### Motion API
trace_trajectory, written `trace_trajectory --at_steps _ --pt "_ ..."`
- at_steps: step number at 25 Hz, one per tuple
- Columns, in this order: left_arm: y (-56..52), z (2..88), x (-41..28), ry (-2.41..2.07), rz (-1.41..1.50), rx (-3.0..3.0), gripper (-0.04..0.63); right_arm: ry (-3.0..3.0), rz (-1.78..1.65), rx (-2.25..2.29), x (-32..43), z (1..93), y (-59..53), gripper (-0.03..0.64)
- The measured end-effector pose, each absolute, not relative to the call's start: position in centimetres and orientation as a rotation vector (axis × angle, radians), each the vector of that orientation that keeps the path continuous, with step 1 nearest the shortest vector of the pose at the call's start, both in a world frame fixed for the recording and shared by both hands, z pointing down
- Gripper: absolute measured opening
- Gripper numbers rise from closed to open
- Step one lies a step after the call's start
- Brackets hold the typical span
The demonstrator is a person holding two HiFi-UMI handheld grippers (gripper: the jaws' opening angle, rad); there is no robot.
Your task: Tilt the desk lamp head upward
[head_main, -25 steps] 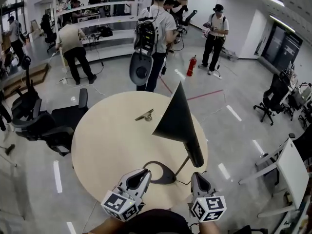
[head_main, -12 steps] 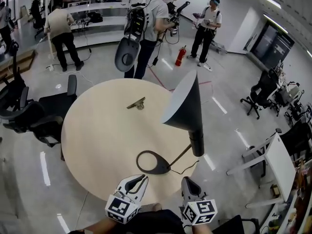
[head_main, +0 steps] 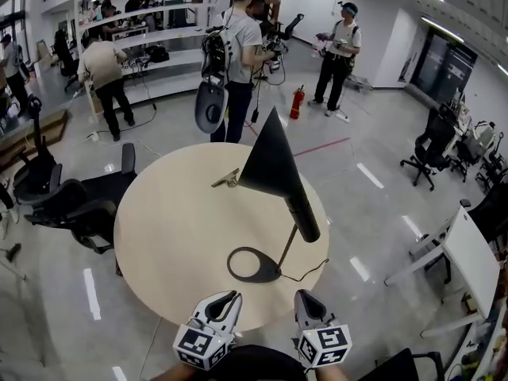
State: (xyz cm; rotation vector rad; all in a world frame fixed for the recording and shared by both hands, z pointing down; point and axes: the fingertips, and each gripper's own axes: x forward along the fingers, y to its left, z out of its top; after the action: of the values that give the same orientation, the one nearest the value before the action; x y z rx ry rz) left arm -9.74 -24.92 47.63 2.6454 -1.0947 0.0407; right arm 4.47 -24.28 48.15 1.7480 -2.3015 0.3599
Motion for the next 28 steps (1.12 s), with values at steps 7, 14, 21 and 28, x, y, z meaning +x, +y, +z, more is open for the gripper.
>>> trace_trajectory --at_steps 7,14,21,28 --pt "-17.0 46.0 -4.5 -1.141 0.031 2.672 0.083 -2.349 0.364 1.702 9.0 48.5 -16.1 0.017" --pt "-4.1 48.8 1.4 -1.211 0.076 2.611 0.083 -2.434 0.368 1.569 12.9 51.1 -4.9 0.017" --pt "7.7 50.9 1.7 -1.351 0.150 2.500 0.083 -2.506 0.394 1.447 13.9 52.5 5.0 0.017" --pt "15.1 49.1 1.7 -1.379 0.161 2.527 0.083 -2.538 0.357 1.443 13.6 50.6 11.5 0.017"
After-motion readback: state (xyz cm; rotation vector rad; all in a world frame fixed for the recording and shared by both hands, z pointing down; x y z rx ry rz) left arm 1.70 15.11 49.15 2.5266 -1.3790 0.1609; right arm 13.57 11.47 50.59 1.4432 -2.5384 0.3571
